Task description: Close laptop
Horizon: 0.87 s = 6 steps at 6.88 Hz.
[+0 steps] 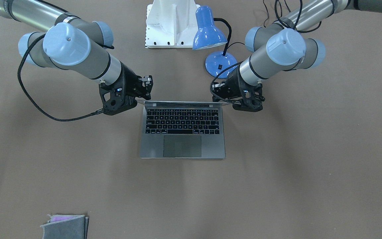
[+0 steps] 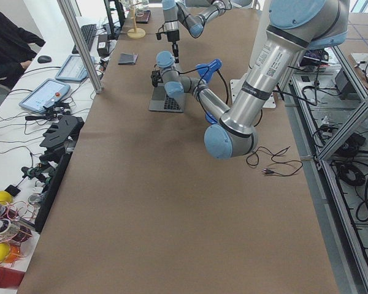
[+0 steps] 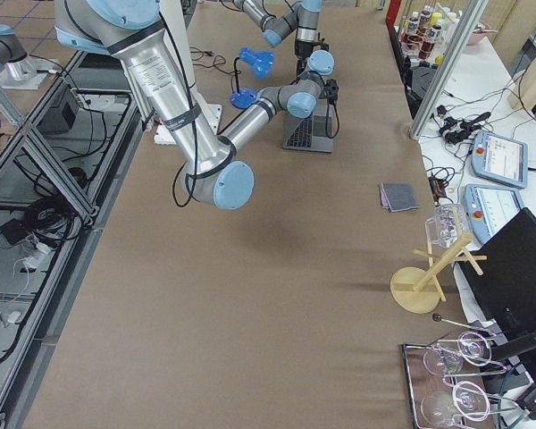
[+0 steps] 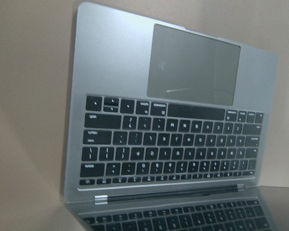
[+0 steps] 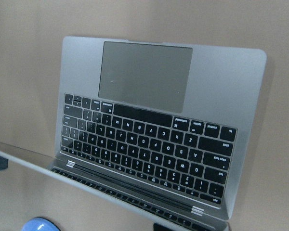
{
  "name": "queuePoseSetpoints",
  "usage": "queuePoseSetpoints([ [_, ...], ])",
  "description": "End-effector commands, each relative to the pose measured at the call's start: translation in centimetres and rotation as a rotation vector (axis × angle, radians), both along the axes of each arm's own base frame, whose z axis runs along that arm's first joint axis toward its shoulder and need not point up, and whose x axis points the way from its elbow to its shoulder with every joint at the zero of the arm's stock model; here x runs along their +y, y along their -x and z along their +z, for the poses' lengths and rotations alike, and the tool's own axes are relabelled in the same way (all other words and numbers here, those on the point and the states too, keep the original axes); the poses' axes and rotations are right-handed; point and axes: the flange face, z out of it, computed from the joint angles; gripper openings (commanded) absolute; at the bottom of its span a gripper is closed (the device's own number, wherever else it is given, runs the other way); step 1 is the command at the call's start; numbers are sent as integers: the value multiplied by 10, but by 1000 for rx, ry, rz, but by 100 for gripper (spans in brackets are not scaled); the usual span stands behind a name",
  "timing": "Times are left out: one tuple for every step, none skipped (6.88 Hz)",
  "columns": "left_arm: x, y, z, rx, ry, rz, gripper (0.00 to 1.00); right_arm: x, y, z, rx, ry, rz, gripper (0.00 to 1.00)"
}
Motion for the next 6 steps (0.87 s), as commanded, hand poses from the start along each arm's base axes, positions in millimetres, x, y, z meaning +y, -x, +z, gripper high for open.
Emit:
queuePoseSetpoints([
  [-21, -11, -5, -14, 6, -18, 0, -28, 7, 22, -15, -17, 24, 0],
  [-30, -17, -7, -22, 4, -32, 0, -35, 10, 22, -5, -16, 38, 0],
  [-43, -19, -6, -31, 9, -42, 0, -37, 13, 19, -5, -19, 39, 0],
  [-61, -28, 4, -43, -23, -57, 0, -40, 14, 17, -4, -20, 43, 0],
  [-75, -36, 19, -63, -52, -115, 0, -44, 18, 14, -1, -19, 46, 0],
  [-79, -39, 26, -66, -52, -116, 0, -52, 24, 15, 7, -16, 51, 0],
])
